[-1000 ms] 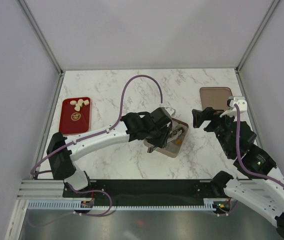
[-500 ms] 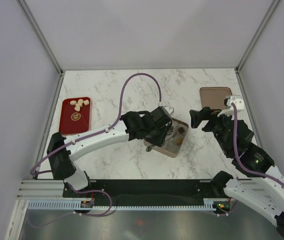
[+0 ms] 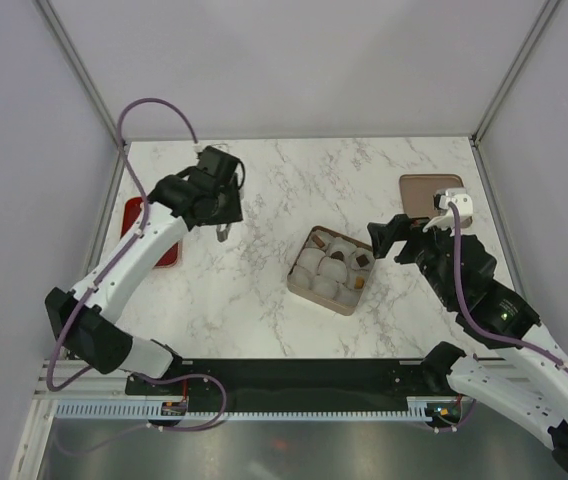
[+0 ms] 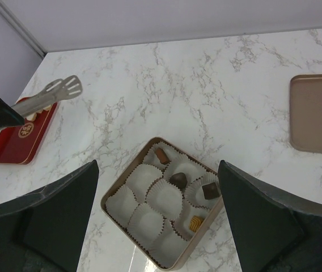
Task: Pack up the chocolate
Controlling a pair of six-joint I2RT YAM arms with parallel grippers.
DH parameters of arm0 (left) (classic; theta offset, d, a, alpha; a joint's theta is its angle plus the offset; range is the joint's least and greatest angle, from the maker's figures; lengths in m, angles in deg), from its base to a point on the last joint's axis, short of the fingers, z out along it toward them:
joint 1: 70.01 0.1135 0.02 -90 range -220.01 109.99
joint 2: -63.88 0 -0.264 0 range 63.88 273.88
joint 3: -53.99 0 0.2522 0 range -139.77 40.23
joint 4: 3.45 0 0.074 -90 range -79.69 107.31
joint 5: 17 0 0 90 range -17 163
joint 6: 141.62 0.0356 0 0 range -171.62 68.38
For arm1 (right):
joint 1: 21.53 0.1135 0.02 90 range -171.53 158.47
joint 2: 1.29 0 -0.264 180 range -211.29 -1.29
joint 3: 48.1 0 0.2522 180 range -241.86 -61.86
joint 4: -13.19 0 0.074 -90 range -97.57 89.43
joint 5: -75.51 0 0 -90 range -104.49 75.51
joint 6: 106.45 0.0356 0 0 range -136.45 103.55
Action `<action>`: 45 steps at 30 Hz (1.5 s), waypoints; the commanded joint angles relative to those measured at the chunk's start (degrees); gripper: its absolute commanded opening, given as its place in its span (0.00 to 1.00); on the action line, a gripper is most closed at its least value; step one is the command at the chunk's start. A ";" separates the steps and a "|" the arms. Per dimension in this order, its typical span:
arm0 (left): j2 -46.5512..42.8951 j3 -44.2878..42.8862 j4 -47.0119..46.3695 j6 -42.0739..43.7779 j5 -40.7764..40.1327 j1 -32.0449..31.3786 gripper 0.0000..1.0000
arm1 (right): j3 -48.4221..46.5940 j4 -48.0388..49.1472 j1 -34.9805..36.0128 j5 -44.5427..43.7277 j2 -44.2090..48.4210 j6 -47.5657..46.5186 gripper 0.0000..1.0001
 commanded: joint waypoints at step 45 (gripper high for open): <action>4.00 12.89 0.81 4.18 -3.63 34.30 0.52 | 7.05 8.10 -0.10 7.64 2.69 1.25 0.95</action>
